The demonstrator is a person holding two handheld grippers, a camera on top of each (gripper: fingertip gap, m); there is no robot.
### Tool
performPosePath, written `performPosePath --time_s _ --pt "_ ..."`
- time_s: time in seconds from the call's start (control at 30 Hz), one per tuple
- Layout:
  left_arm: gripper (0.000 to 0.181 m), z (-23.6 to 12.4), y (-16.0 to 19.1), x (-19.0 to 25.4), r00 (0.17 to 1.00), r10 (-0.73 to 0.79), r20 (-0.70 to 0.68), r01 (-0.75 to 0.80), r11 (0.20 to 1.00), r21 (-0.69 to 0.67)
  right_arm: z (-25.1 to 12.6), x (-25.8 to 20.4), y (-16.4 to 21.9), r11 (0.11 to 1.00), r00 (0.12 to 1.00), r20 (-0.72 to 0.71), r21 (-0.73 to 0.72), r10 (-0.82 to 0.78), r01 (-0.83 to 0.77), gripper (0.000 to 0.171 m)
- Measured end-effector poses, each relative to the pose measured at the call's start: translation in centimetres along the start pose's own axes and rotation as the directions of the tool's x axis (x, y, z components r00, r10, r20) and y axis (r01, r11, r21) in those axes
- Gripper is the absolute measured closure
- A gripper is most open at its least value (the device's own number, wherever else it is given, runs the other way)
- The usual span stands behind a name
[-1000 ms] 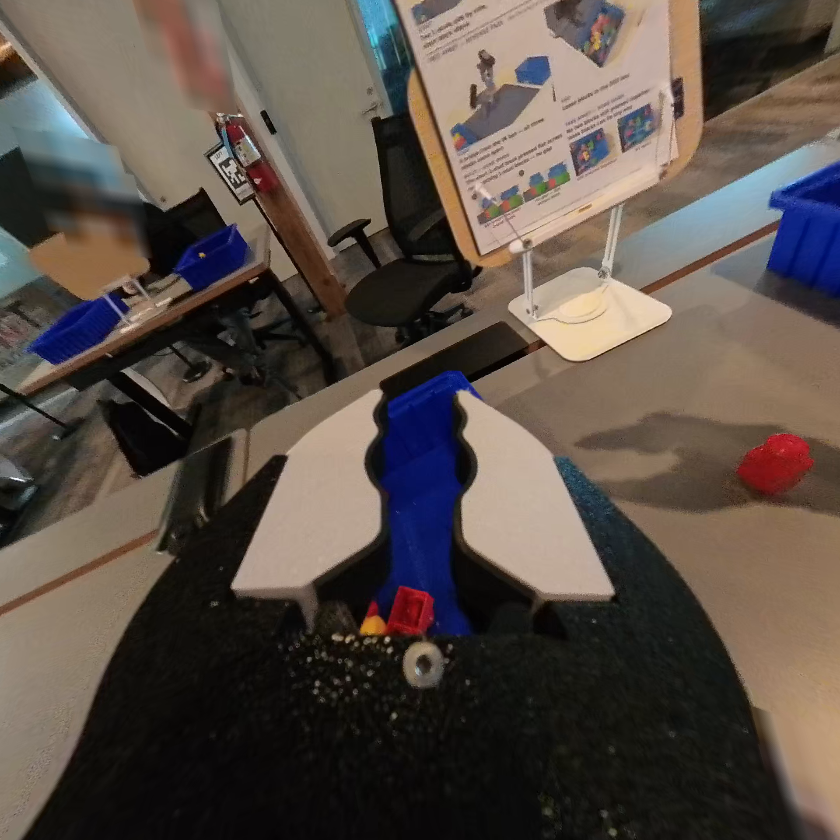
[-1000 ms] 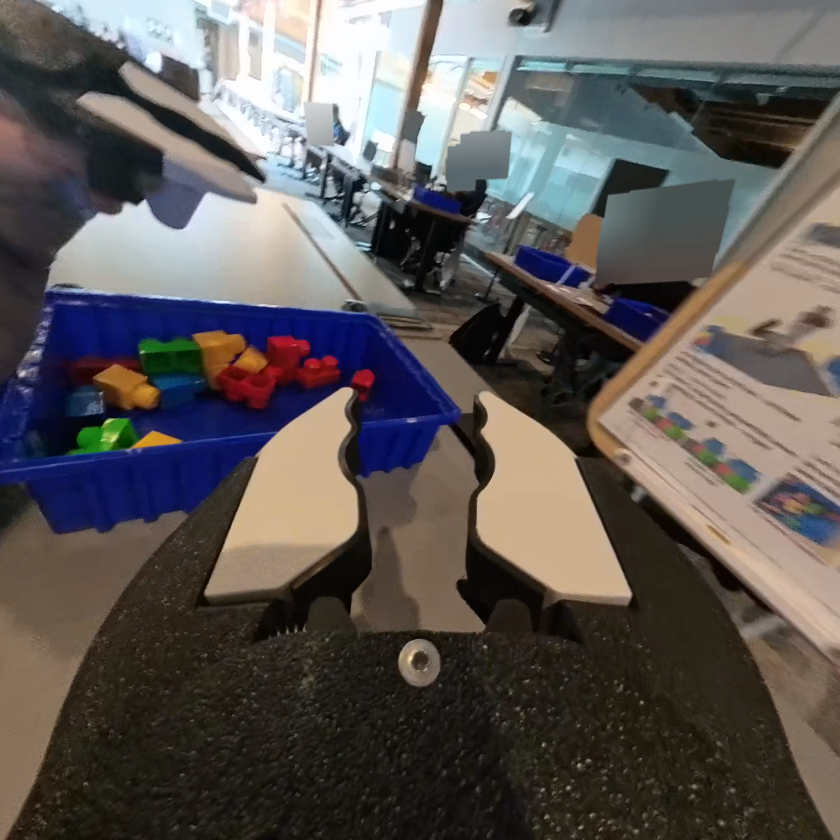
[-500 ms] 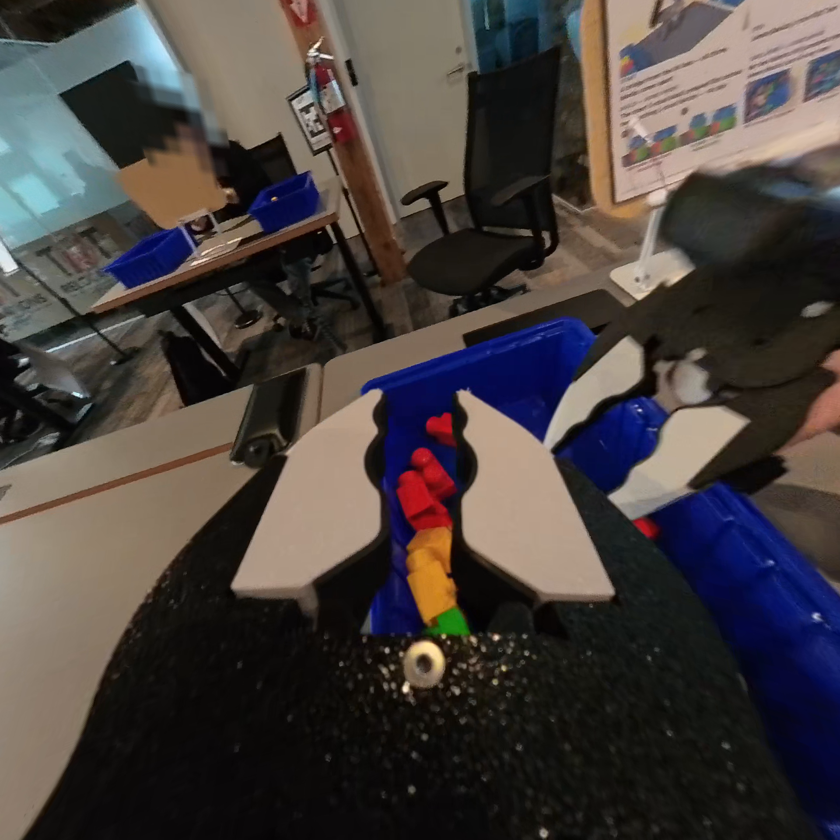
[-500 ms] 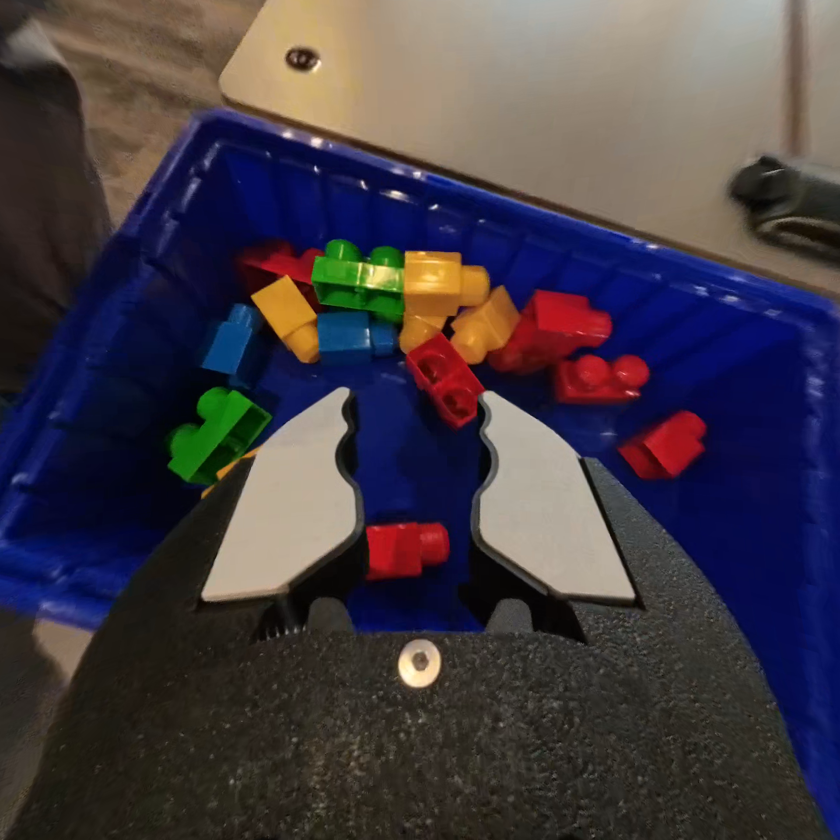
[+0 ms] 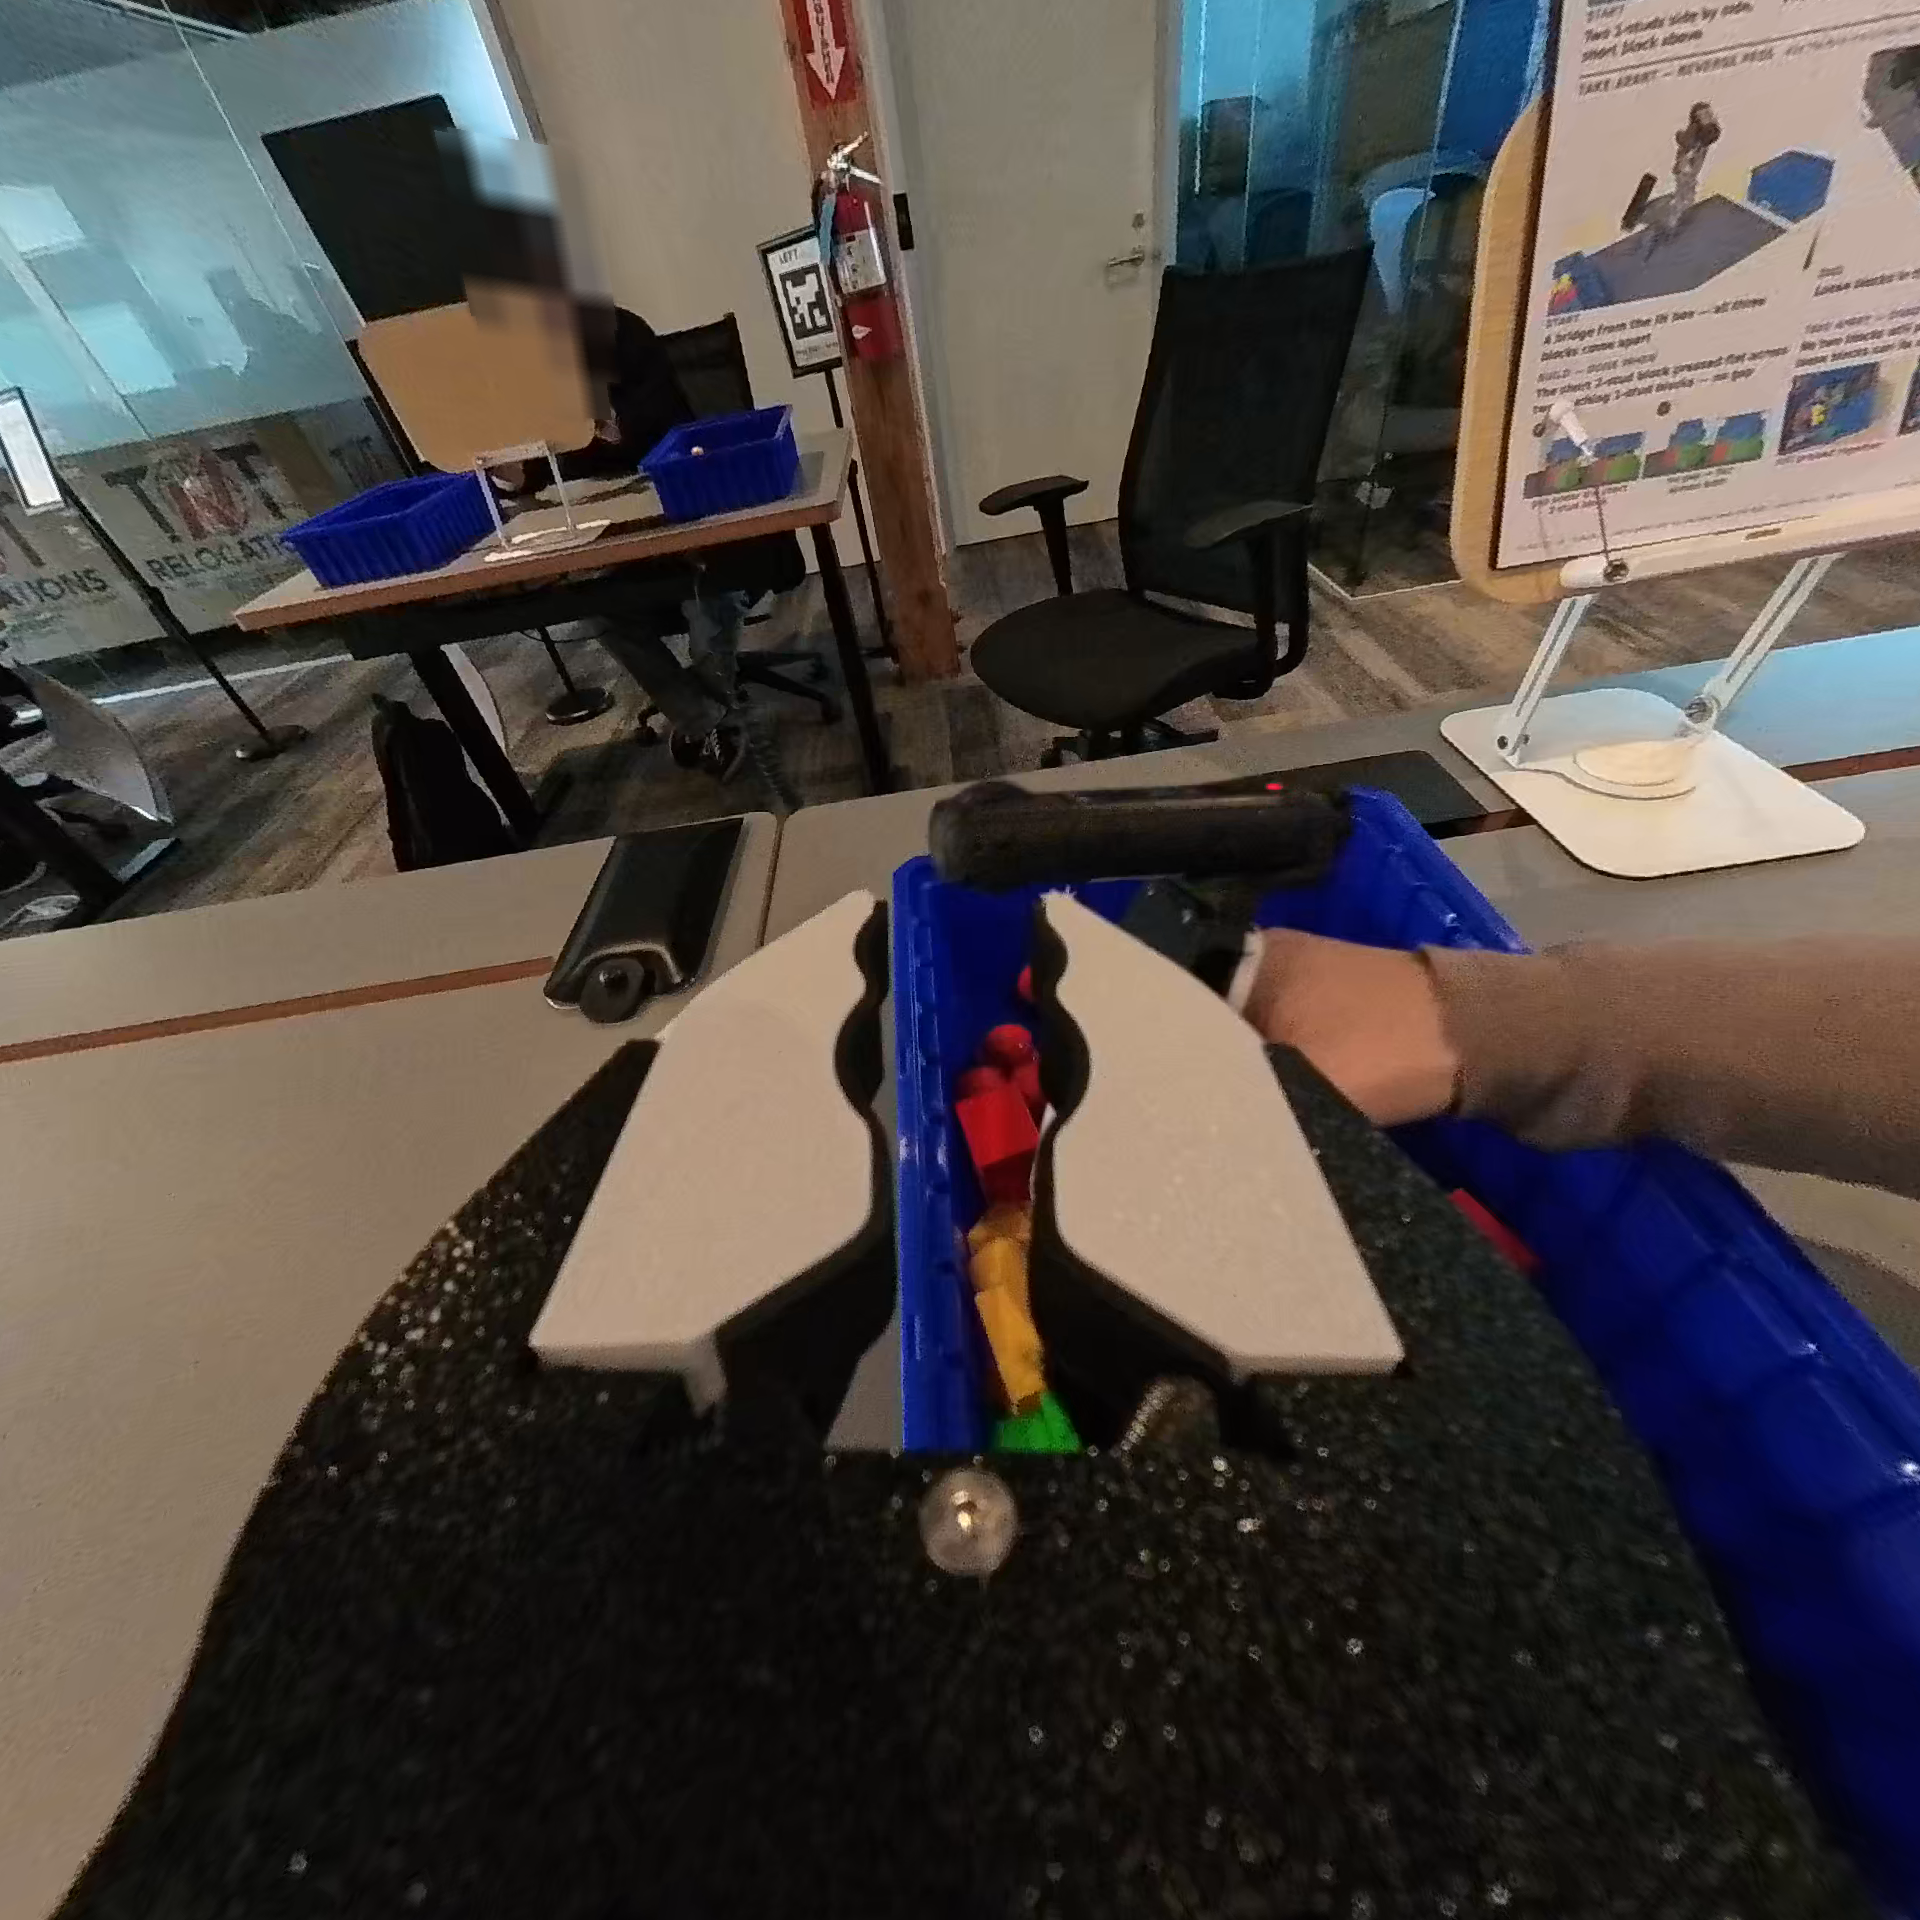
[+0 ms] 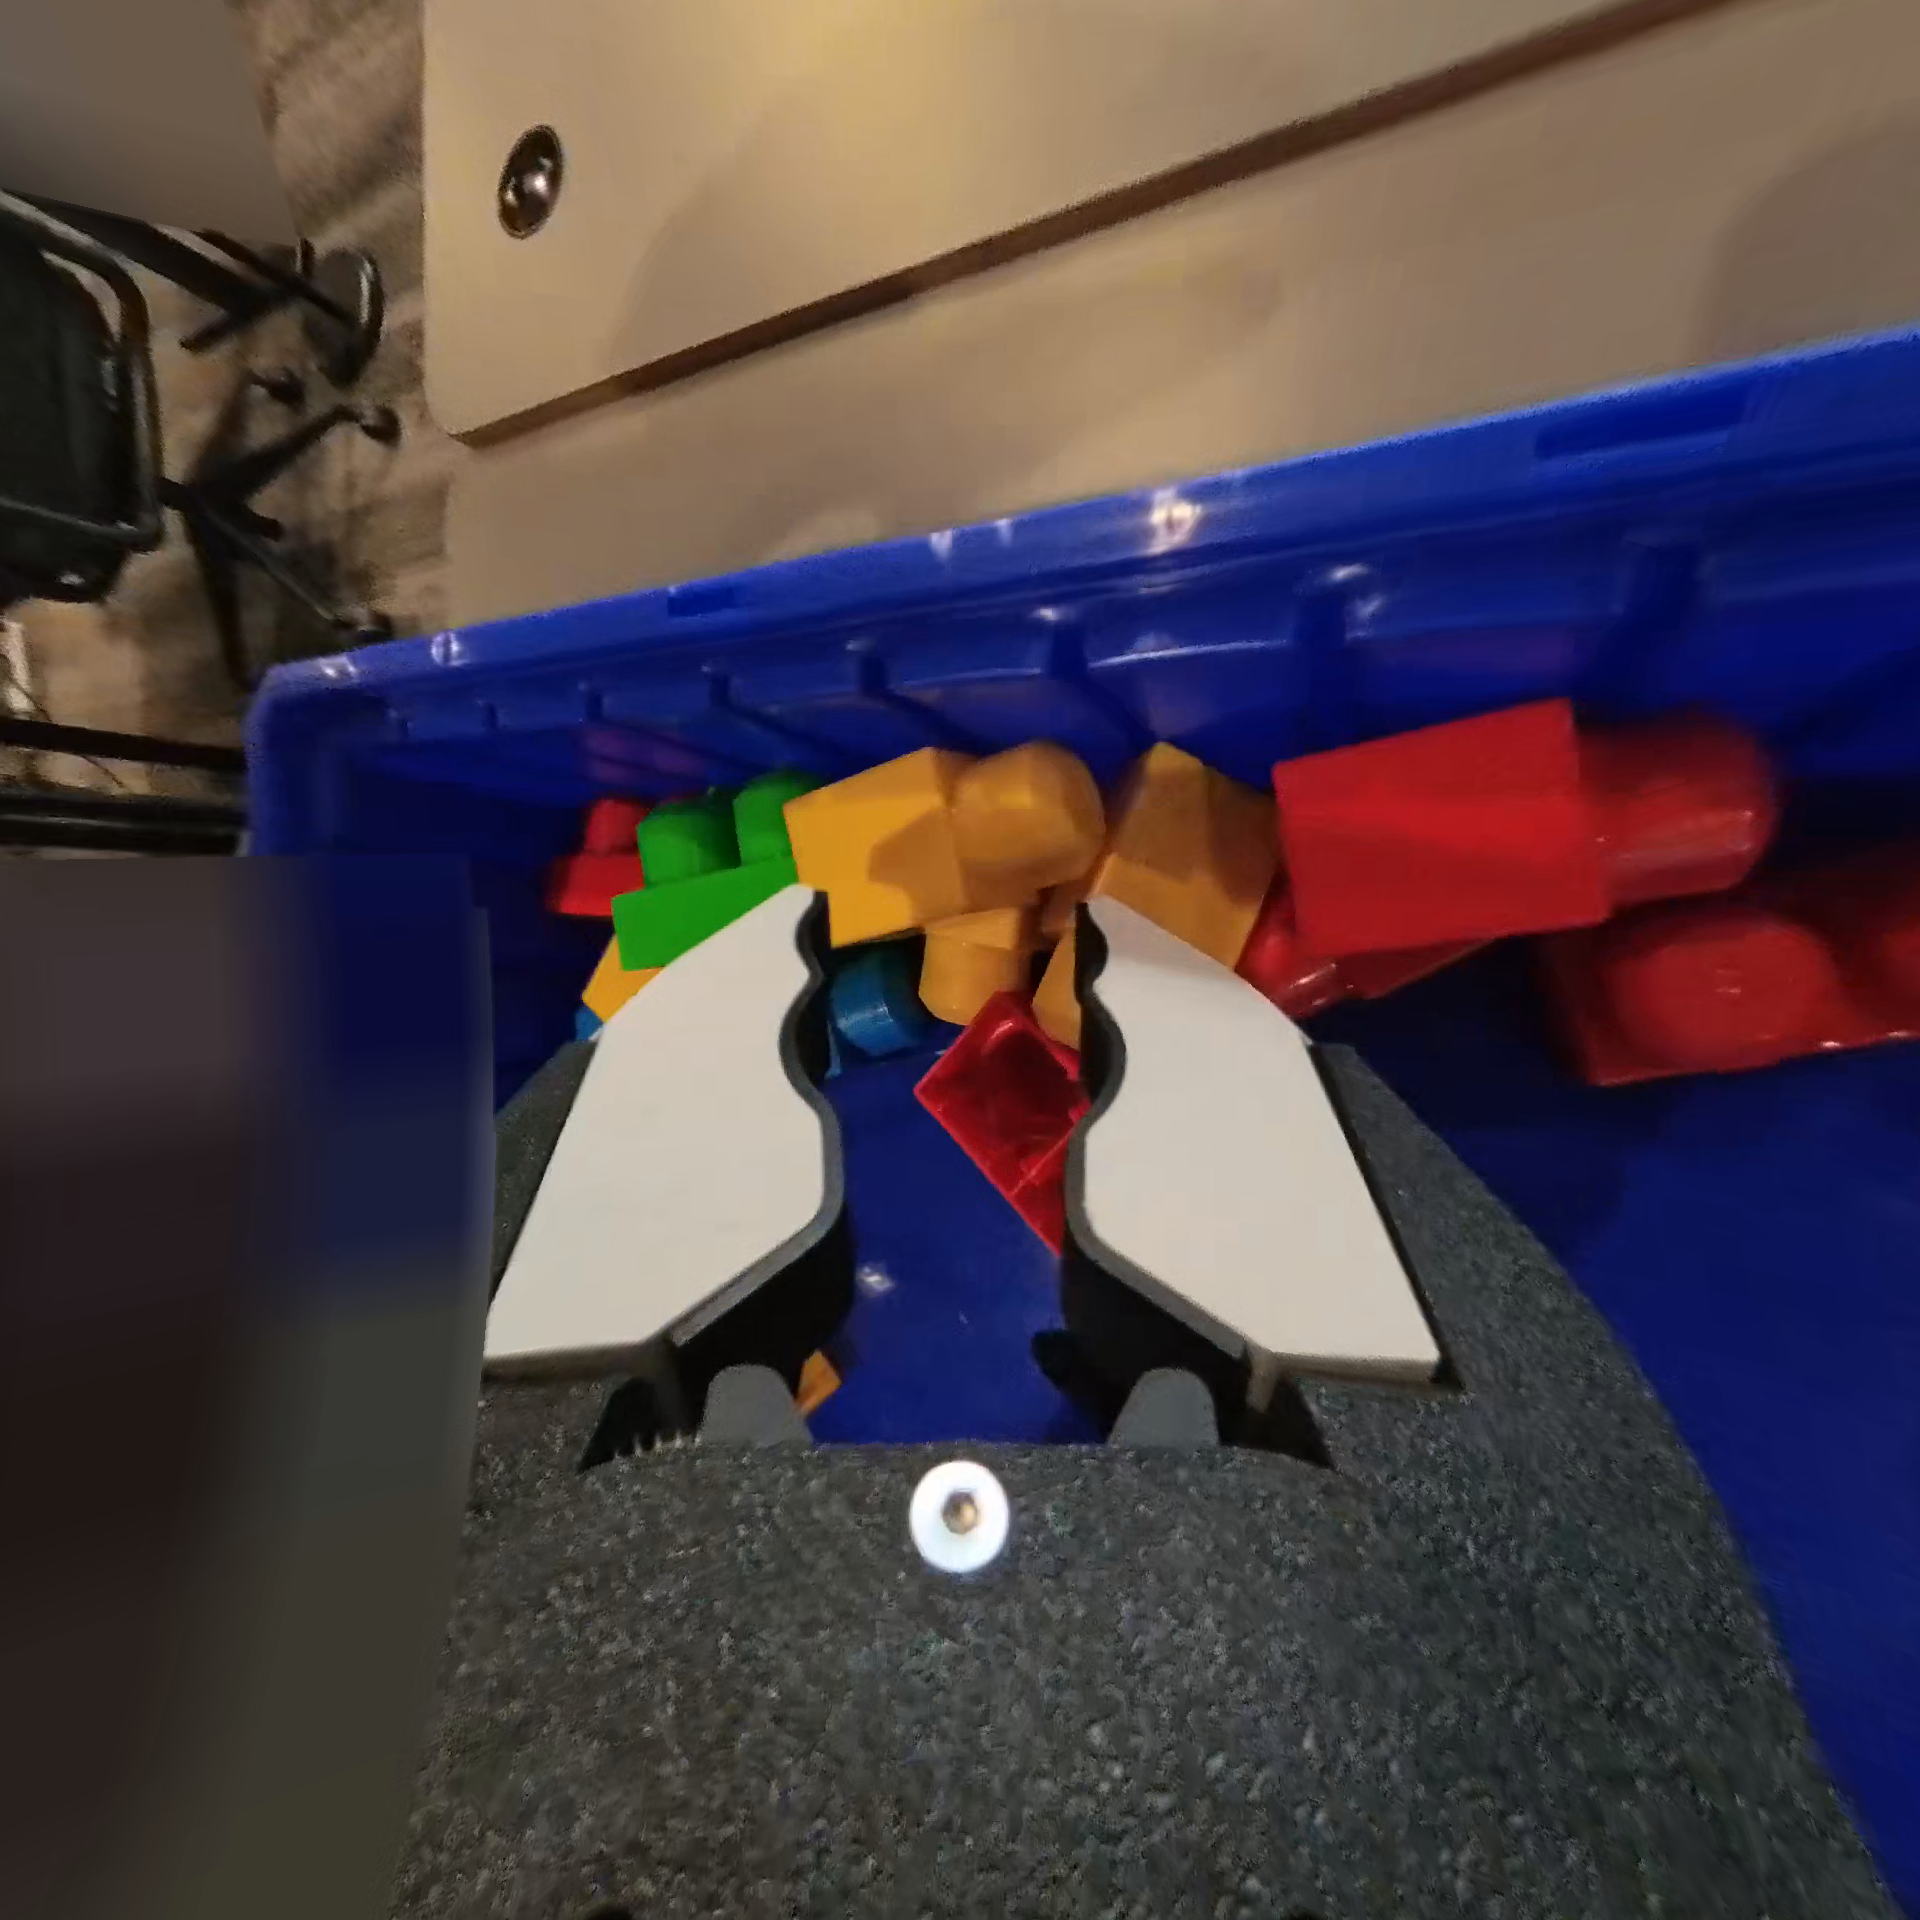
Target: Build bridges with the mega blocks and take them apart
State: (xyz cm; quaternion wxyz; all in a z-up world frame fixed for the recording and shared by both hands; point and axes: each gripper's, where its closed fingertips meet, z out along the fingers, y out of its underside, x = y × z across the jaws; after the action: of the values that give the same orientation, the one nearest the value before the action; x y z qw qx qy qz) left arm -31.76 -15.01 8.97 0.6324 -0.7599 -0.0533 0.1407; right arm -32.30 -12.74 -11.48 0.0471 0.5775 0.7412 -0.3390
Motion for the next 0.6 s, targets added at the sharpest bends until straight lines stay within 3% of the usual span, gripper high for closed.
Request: performPosePath --time_s 0.2,0.33,0.6 --pt "0.157 -0.2 -0.2 0.1 1.0 0.002 -0.003 -0.002 1.0 0.009 1.5 0.1 0.2 0.999 0.998 0.053 0.012 0.029 -0.03 0.117" --pt "0.157 -0.3 -0.3 0.0 1.0 0.004 0.003 -0.004 1.0 0.016 0.8 -0.4 -0.1 0.991 0.98 0.175 0.077 0.094 -0.108 0.125" --pt "0.156 -0.1 0.3 -0.3 0.999 0.021 0.031 -0.02 1.0 -0.02 2.5 -0.3 -0.9 0.988 0.972 0.211 0.09 0.104 -0.125 0.115"
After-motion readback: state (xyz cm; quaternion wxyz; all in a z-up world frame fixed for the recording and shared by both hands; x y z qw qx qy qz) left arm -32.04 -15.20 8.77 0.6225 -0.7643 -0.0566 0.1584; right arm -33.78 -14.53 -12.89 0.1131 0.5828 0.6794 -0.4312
